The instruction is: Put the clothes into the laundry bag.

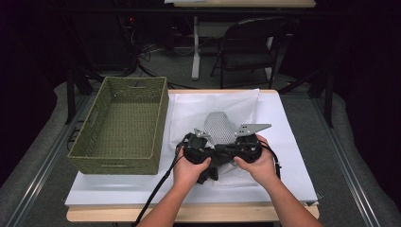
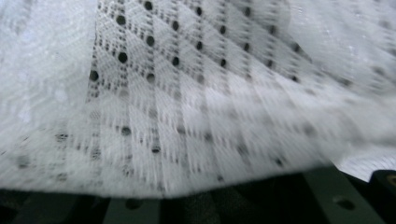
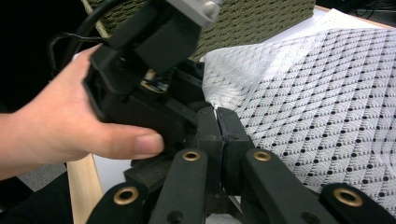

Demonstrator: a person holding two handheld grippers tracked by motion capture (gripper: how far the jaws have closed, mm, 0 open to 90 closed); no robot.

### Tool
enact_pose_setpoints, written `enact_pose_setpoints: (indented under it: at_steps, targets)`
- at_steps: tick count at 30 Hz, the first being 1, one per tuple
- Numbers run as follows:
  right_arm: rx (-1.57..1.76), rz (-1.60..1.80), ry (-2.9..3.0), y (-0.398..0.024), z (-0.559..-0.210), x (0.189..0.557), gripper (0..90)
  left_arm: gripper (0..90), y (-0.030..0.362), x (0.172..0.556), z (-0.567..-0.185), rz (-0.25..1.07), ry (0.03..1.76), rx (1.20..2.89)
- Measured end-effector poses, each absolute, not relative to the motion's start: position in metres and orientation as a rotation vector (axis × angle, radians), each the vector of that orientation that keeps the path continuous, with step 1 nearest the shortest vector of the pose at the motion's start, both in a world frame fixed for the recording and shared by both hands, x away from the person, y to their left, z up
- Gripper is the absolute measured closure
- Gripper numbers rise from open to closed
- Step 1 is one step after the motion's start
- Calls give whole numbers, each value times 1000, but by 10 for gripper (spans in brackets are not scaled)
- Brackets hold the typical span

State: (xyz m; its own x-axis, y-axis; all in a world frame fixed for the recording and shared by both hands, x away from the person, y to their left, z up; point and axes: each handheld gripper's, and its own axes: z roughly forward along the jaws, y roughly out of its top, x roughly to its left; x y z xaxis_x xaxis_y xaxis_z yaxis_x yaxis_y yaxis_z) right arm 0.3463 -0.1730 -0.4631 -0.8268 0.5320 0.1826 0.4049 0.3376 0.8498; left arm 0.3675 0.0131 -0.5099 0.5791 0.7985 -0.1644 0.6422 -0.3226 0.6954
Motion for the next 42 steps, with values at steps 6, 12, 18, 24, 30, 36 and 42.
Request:
enact_pose_setpoints:
  at_steps: [6,12,18,24,30,36,42]
  targets:
    - [882,1497,2453,-176,-463,348,891,607,10,376,-516,265,1162,2063]
    - [900,1481,2452,-179,-466,351,891,463,10,374,-516,252,1155,2073]
    - [915,1483,2438,-182,-466,352,891,430,11,371,-515,264,1087,2110]
    - [912,1480,2436,-181,-467,353,891,414,13,370,-514,223,1113,2084]
    - [914,1478,2435,-182,-468,353,891,394,15,366,-507,208,1115,2083]
    - [912,1480,2431,-183,-468,354,890,382,23,357,-498,204,1084,2074]
    - [914,1479,2429,-183,-468,354,890,364,31,346,-495,182,1064,2073]
